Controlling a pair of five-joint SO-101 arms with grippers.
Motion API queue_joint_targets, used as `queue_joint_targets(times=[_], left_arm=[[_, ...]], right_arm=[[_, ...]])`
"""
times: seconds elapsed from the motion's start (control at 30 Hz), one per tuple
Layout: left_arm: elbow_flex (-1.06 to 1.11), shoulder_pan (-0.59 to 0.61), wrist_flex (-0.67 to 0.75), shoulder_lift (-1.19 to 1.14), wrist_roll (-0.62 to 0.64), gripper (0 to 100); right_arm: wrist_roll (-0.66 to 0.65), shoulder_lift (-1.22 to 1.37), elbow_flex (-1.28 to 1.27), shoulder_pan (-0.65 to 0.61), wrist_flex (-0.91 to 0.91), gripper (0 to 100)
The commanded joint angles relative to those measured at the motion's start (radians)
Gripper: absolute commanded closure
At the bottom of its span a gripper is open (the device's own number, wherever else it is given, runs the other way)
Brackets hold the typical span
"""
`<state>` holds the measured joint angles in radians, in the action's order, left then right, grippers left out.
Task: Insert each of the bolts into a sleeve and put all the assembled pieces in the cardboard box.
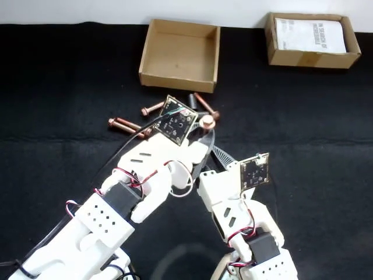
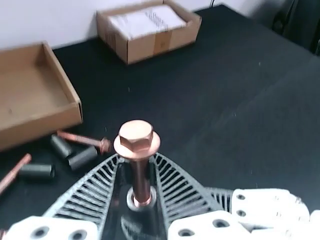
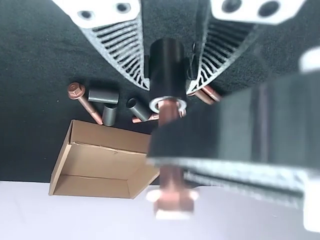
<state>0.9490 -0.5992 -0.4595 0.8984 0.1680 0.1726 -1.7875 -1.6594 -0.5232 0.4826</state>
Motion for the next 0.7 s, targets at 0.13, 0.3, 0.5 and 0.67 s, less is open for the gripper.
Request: queue_joint_targets(times=[0.13, 0.3, 0.5, 0.67], left_arm=[[-0.010, -0.001, -0.048, -0.002, 0.008, 97], [0.044, -0.001, -0.054, 0.005, 0.009, 75], [0.039, 0.002, -0.069, 0.005, 0.005, 70], [-0.019, 0.065, -0.166, 0.007, 0.003, 70]], right_arm=[[-0.011, -0.010, -0.150, -0.004, -0.021, 99.1], [-0.011, -0.010, -0.150, -0.004, -0.021, 99.1], [-0.011, -0.010, -0.150, -0.001, -0.021, 99.1], [-0.011, -0.010, -0.148, -0.001, -0.021, 99.1]])
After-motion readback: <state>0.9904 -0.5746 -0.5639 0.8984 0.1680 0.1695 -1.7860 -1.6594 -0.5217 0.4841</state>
